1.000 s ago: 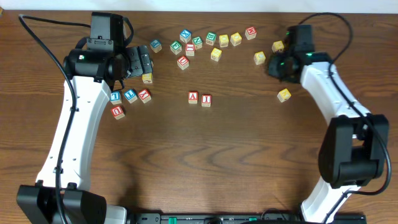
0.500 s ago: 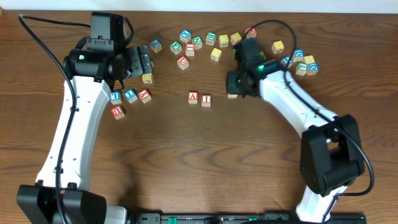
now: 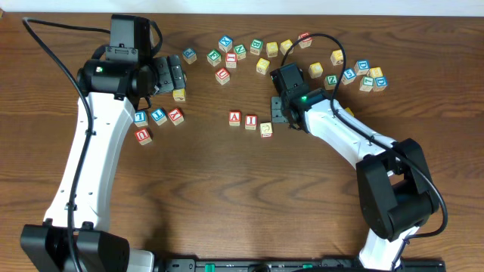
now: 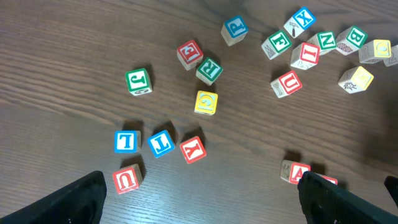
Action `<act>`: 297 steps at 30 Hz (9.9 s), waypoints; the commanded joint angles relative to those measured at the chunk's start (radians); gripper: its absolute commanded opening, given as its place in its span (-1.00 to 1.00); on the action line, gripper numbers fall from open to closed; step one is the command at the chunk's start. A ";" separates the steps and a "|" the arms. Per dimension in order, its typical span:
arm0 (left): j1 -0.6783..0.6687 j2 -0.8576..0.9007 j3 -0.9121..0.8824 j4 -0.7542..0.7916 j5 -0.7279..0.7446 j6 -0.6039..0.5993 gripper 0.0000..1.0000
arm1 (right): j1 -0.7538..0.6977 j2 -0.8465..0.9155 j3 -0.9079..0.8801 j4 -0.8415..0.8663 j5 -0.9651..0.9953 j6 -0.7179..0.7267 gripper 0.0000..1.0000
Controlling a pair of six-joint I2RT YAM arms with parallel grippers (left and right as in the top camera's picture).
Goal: Spell out AI2
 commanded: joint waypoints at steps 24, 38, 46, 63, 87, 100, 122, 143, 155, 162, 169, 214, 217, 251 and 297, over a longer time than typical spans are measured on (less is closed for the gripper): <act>0.002 -0.013 0.009 -0.003 -0.012 0.009 0.95 | 0.107 0.000 0.068 -0.215 -0.228 0.216 -0.97; 0.002 -0.013 0.009 -0.003 -0.012 0.009 0.95 | 0.122 0.059 0.067 -0.211 -0.154 0.299 -0.98; 0.002 -0.013 0.009 -0.003 -0.012 0.009 0.95 | 0.121 0.060 0.067 -0.208 -0.154 0.299 -0.97; 0.002 -0.013 0.009 -0.003 -0.012 0.009 0.95 | 0.092 0.060 0.067 -0.306 -0.154 0.318 -0.98; 0.002 -0.013 0.009 -0.003 -0.012 0.009 0.96 | 0.019 0.058 0.086 -0.338 -0.168 0.296 -0.98; 0.002 -0.013 0.009 -0.003 -0.012 0.009 0.95 | 0.041 0.015 0.143 -0.359 -0.216 0.190 -0.98; 0.002 -0.013 0.009 -0.003 -0.012 0.009 0.95 | 0.131 0.029 0.134 -0.212 -0.236 -0.061 -0.97; 0.002 -0.013 0.009 -0.003 -0.012 0.009 0.95 | 0.132 0.032 0.086 -0.224 -0.203 -0.143 -0.98; 0.002 -0.013 0.009 -0.003 -0.012 0.009 0.95 | 0.132 0.046 0.086 -0.216 -0.196 -0.157 -0.98; 0.002 -0.013 0.009 -0.003 -0.012 0.009 0.96 | 0.131 0.070 0.085 -0.208 -0.195 -0.174 -0.98; 0.002 -0.013 0.009 -0.003 -0.012 0.009 0.95 | 0.112 0.079 0.085 -0.200 -0.196 -0.173 -0.98; 0.002 -0.013 0.009 -0.003 -0.012 0.009 0.95 | -0.122 0.097 0.192 -0.365 -0.004 0.294 -0.98; 0.002 -0.013 0.009 -0.003 -0.012 0.009 0.95 | -0.154 0.097 0.206 -0.389 -0.004 0.275 -0.98; 0.002 -0.013 0.009 -0.003 -0.012 0.009 0.95 | -0.091 0.111 0.151 -0.488 -0.164 0.172 -0.98; 0.002 -0.013 0.009 -0.003 -0.012 0.009 0.95 | -0.141 0.011 0.193 -0.403 -0.260 0.143 -0.98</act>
